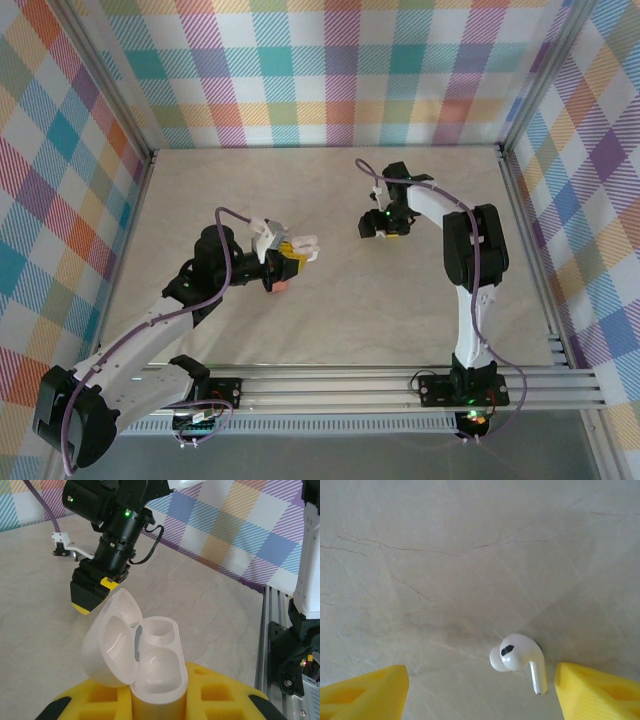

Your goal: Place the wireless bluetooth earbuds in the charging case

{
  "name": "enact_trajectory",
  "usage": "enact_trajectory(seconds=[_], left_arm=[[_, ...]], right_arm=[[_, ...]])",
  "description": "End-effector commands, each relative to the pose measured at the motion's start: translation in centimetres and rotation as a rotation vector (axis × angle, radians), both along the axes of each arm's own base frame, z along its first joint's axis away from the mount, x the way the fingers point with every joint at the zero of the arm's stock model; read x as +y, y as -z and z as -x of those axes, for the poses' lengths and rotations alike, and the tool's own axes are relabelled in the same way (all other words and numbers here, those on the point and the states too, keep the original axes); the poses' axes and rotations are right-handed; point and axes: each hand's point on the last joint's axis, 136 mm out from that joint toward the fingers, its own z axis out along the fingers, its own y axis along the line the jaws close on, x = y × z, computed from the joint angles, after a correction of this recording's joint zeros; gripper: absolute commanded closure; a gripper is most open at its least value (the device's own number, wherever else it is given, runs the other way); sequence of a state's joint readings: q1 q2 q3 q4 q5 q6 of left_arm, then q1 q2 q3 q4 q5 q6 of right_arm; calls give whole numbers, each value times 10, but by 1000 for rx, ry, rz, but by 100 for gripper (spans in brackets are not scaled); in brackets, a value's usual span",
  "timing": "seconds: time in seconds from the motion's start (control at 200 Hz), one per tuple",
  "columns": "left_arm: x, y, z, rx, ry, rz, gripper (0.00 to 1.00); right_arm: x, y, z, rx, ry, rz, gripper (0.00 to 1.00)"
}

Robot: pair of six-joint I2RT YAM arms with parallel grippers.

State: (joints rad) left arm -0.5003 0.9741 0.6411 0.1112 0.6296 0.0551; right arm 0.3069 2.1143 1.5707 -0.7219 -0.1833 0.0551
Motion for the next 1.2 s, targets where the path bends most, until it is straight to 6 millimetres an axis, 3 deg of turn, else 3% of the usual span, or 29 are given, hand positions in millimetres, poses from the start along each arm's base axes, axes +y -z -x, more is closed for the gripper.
enact_trajectory(seconds=[0.0,0.405,0.76,1.195], left_arm=[[2,-5,1,-23,-1,26,100],[4,-6,3,-27,-10,24,100],[4,-6,-1,-37,-17,24,100],[-7,-7,-17,-8,-9,42,100]], right_arm=[[11,-8,19,53,14,-63,24],[20,-19,22,31,-8,-40,24],[-15,-38,13,-29,191,116,23],[-10,-34,-4,-36,227,116,32]])
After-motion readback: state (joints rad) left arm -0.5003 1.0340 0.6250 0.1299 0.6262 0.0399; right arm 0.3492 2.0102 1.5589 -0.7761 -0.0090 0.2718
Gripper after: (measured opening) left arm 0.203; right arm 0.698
